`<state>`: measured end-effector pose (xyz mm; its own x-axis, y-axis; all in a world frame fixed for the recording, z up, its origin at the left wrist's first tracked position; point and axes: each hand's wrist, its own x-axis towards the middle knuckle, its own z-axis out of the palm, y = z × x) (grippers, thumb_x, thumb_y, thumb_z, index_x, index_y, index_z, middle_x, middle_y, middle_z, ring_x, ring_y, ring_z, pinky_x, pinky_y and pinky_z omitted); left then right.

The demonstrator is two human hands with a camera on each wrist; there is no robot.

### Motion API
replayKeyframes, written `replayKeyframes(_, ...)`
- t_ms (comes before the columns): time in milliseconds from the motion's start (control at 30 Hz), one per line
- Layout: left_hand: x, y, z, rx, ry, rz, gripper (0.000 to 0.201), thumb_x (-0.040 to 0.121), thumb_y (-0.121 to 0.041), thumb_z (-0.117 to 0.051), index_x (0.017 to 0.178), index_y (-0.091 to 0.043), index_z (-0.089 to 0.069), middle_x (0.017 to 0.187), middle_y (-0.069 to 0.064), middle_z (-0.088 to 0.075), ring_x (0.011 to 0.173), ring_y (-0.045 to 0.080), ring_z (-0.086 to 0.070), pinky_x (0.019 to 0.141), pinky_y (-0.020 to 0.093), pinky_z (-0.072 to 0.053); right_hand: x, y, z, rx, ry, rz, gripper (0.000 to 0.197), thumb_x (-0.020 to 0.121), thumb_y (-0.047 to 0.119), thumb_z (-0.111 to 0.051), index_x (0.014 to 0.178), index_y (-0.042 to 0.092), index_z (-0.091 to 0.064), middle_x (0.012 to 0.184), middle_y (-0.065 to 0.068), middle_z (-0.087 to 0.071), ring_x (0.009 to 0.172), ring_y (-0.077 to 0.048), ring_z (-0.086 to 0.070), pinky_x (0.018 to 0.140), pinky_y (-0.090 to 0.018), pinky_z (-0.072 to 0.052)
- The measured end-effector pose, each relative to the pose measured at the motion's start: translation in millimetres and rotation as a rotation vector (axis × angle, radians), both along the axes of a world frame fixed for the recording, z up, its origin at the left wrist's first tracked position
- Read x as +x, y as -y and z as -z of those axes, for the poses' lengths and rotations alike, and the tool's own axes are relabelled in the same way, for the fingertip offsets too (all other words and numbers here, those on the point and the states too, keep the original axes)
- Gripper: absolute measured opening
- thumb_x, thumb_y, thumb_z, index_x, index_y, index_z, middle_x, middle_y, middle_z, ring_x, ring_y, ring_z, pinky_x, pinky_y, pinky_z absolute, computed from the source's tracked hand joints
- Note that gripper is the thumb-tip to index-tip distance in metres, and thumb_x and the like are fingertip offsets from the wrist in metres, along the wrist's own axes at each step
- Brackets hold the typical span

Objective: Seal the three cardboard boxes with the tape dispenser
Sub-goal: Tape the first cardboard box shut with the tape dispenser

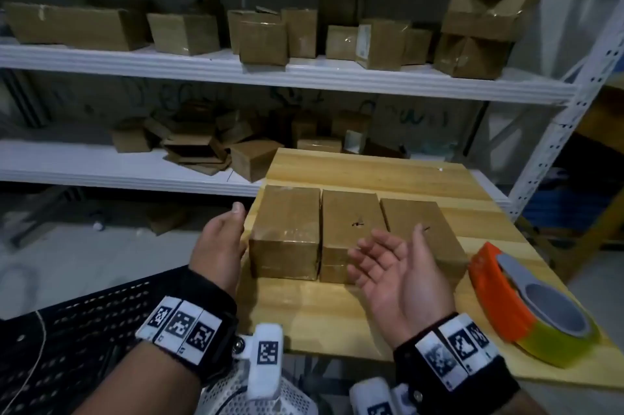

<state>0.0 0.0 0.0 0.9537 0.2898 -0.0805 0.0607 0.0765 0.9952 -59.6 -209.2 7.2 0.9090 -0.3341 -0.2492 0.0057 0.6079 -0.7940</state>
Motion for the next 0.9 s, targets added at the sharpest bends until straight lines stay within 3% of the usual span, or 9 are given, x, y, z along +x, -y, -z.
replayKeyframes(33, 1, 2, -3, 0.011, 0.011, 0.019, 0.049, 0.096, -0.058, -0.052, 0.121, -0.017, -0.065, 0.113, 0.001, -0.068, 0.104, 0.015, -0.063, 0.096, 0.031, -0.052, 4, -1, -3, 0.004, -0.012, -0.032, 0.065, 0.103, 0.062, -0.038, 0.113, 0.006, -0.068, 0.087, -0.014, -0.076, 0.09, -0.032, -0.07, 0.084, -0.046, -0.054)
replayKeyframes(100, 11, 5, -1, 0.051, 0.013, 0.073, 0.03, 0.102, -0.041, -0.052, 0.12, -0.019, -0.061, 0.105, -0.004, -0.066, 0.089, 0.004, -0.058, 0.066, 0.007, -0.048, 15, 3, 1, 0.001, -0.004, -0.051, 0.066, 0.103, 0.062, -0.037, 0.11, 0.005, -0.068, 0.083, -0.014, -0.076, 0.087, -0.031, -0.071, 0.082, -0.045, -0.054)
replayKeyframes(133, 16, 4, 3, 0.046, -0.03, 0.106, 0.029, 0.103, -0.035, -0.052, 0.127, -0.02, -0.058, 0.106, -0.007, -0.062, 0.085, 0.0, -0.053, 0.057, 0.005, -0.045, 21, 6, 7, -0.009, 0.004, -0.064, 0.067, 0.103, 0.062, -0.036, 0.111, 0.004, -0.068, 0.084, -0.014, -0.076, 0.087, -0.031, -0.072, 0.083, -0.044, -0.054)
replayKeyframes(200, 21, 9, 2, 0.008, -0.078, 0.136, 0.045, 0.101, -0.03, -0.057, 0.144, -0.019, -0.05, 0.115, -0.005, -0.06, 0.091, 0.003, -0.055, 0.07, 0.016, -0.051, 28, 7, 9, -0.037, 0.02, -0.07, 0.068, 0.103, 0.063, -0.035, 0.112, 0.004, -0.069, 0.09, -0.016, -0.078, 0.089, -0.031, -0.074, 0.086, -0.046, -0.055)
replayKeyframes(300, 26, 10, 5, -0.012, -0.138, 0.15, 0.051, 0.095, -0.032, -0.065, 0.144, -0.026, -0.051, 0.123, 0.0, -0.065, 0.108, 0.021, -0.062, 0.096, 0.047, -0.053, 40, 10, 9, -0.042, 0.012, -0.083, 0.07, 0.103, 0.063, -0.034, 0.117, 0.003, -0.069, 0.1, -0.018, -0.079, 0.096, -0.032, -0.075, 0.096, -0.048, -0.054)
replayKeyframes(367, 27, 12, 6, 0.001, -0.136, 0.171, 0.04, 0.097, -0.03, -0.063, 0.136, -0.027, -0.058, 0.118, 0.001, -0.069, 0.106, 0.023, -0.065, 0.095, 0.047, -0.054, 46, 11, 8, -0.048, 0.007, -0.096, 0.071, 0.103, 0.064, -0.033, 0.118, 0.004, -0.069, 0.102, -0.018, -0.079, 0.099, -0.033, -0.075, 0.098, -0.049, -0.053)
replayKeyframes(533, 26, 15, 7, 0.032, -0.1, 0.2, 0.028, 0.099, -0.026, -0.059, 0.127, -0.031, -0.06, 0.109, -0.003, -0.069, 0.096, 0.015, -0.065, 0.07, 0.028, -0.052, 59, 20, 6, -0.042, 0.016, -0.09, 0.072, 0.102, 0.066, -0.034, 0.118, 0.006, -0.069, 0.104, -0.016, -0.079, 0.103, -0.033, -0.074, 0.098, -0.048, -0.053)
replayKeyframes(733, 18, 11, 9, 0.079, -0.092, 0.174, 0.037, 0.095, -0.028, -0.065, 0.132, -0.03, -0.061, 0.113, -0.002, -0.069, 0.104, 0.023, -0.065, 0.095, 0.052, -0.054, 57, 19, 8, -0.035, 0.02, -0.094, 0.07, 0.101, 0.066, -0.036, 0.118, 0.007, -0.07, 0.109, -0.019, -0.078, 0.106, -0.034, -0.073, 0.1, -0.049, -0.053)
replayKeyframes(900, 2, 5, 14, 0.105, -0.068, 0.164, 0.049, 0.093, -0.026, -0.068, 0.14, -0.027, -0.055, 0.124, -0.001, -0.065, 0.11, 0.022, -0.062, 0.099, 0.053, -0.051, 39, 10, 8, -0.061, -0.002, -0.145, 0.071, 0.103, 0.065, -0.035, 0.12, 0.005, -0.069, 0.111, -0.019, -0.078, 0.11, -0.035, -0.073, 0.101, -0.049, -0.054)
